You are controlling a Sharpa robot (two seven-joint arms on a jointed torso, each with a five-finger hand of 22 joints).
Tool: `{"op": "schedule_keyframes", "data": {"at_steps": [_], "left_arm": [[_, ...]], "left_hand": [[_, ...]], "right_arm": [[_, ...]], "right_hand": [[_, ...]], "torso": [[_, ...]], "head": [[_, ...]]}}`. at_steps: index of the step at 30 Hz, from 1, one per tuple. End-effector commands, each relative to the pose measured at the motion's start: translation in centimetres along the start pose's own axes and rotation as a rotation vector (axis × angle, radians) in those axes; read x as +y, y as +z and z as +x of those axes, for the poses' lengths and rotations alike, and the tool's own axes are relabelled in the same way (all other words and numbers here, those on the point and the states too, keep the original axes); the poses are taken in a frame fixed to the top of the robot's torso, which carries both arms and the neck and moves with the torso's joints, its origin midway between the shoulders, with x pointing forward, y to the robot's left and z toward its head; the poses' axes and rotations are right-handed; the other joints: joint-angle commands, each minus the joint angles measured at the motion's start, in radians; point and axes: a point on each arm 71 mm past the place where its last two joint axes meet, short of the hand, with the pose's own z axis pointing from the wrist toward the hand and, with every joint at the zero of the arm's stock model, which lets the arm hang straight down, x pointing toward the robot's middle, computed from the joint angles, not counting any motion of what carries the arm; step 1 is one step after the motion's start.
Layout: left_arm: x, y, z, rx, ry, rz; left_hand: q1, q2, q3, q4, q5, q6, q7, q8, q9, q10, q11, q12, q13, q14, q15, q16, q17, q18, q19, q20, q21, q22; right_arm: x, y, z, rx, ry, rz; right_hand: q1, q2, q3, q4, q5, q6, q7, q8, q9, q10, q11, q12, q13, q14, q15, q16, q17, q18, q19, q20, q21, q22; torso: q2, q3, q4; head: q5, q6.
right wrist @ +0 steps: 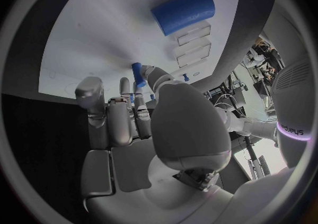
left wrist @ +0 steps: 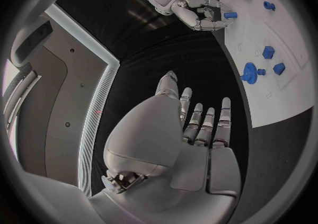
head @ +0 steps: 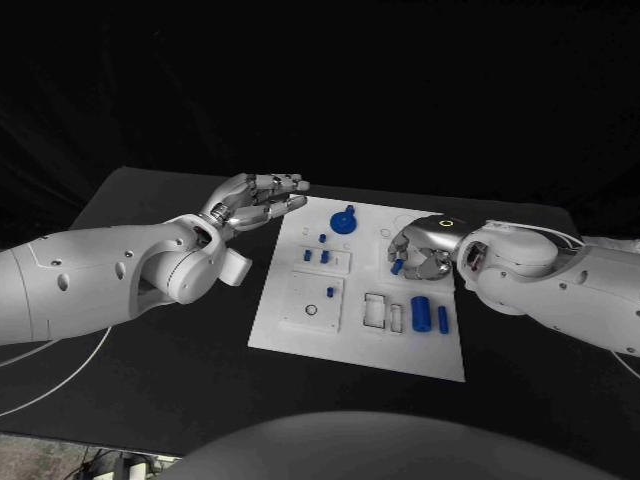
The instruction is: Assemble the parts on the task board
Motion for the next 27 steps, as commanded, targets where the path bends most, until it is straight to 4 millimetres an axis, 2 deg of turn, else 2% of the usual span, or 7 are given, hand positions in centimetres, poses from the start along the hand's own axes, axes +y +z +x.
{"op": "schedule_keyframes", "data": {"at_steps": [1, 3, 12, 20, 27], "left_arm": [[-0.2, 0.0, 0.2, 0.018, -0.005, 0.028], [-0.2, 0.0, 0.2, 0.017, -0.004, 0.026], [-0.2, 0.0, 0.1, 0.016, -0.003, 0.023], [-0.1, 0.0, 0.0, 0.013, -0.001, 0.017], [-0.1, 0.0, -0.1, 0.012, -0.001, 0.013]], "left_hand": [[0.009, 0.001, -0.005, -0.002, 0.005, 0.006, 0.000, 0.006, 0.001, 0.010, -0.001, 0.008, 0.001, 0.004, 0.000, 0.004, 0.001, -0.006, 0.007, -0.001, 0.007, 0.000], [0.009, 0.001, -0.005, -0.002, 0.005, 0.006, 0.000, 0.006, 0.001, 0.010, -0.001, 0.008, 0.001, 0.005, 0.000, 0.004, 0.001, -0.006, 0.007, -0.001, 0.008, 0.000], [0.010, 0.002, -0.005, -0.002, 0.006, 0.008, 0.000, 0.007, 0.002, 0.011, 0.000, 0.009, 0.001, 0.006, 0.000, 0.005, 0.001, -0.006, 0.009, -0.001, 0.009, -0.001], [0.010, 0.002, -0.005, -0.002, 0.006, 0.008, 0.001, 0.008, 0.002, 0.012, 0.000, 0.009, 0.001, 0.006, -0.001, 0.005, 0.001, -0.006, 0.009, -0.001, 0.009, -0.001], [0.010, 0.002, -0.005, -0.002, 0.006, 0.008, 0.001, 0.008, 0.002, 0.012, 0.001, 0.009, 0.001, 0.006, -0.001, 0.005, 0.001, -0.006, 0.009, -0.001, 0.009, -0.001]], "right_arm": [[0.2, 0.2, 0.3, 0.013, 0.000, -0.018], [0.2, 0.3, 0.4, 0.012, 0.001, -0.021], [0.4, 0.5, 0.4, -0.011, 0.003, -0.032], [0.4, 0.3, 0.1, -0.042, 0.003, -0.036], [0.6, -0.2, -0.8, -0.074, 0.002, -0.045]], "right_hand": [[0.003, 0.003, 0.004, -0.002, -0.001, 0.007, 0.000, 0.025, 0.033, 0.019, -0.004, 0.009, 0.006, 0.008, -0.009, 0.011, 0.013, -0.020, 0.011, -0.006, 0.021, 0.118], [-0.002, 0.003, 0.006, -0.004, -0.009, 0.001, -0.002, 0.048, 0.069, 0.027, -0.009, 0.012, 0.011, 0.014, -0.012, 0.015, 0.020, -0.022, 0.018, -0.010, 0.033, 0.120], [0.016, 0.014, 0.021, -0.021, -0.015, 0.009, 0.007, 0.108, 0.142, 0.064, -0.026, 0.033, 0.027, 0.026, -0.025, 0.024, 0.035, -0.026, 0.034, -0.020, 0.062, 0.127], [0.029, 0.019, 0.035, -0.033, -0.009, 0.008, 0.018, 0.139, 0.182, 0.096, -0.041, 0.044, 0.034, 0.030, -0.037, 0.026, 0.040, -0.027, 0.039, -0.031, 0.072, 0.128], [0.032, 0.018, 0.043, -0.035, -0.012, 0.011, 0.024, 0.153, 0.199, 0.114, -0.048, 0.047, 0.036, 0.032, -0.043, 0.025, 0.040, -0.028, 0.040, -0.036, 0.077, 0.129]], "torso": [[0.001, 0.0003, 0.0002], [0.001, 0.0002, 0.0002], [0.001, 0.0001, 0.0001], [0.000, 0.0002, -0.0003], [0.000, 0.0001, -0.0001]], "head": [[0.003, 0.000], [0.003, 0.000], [0.005, 0.000], [0.010, 0.000], [0.014, 0.000]]}}
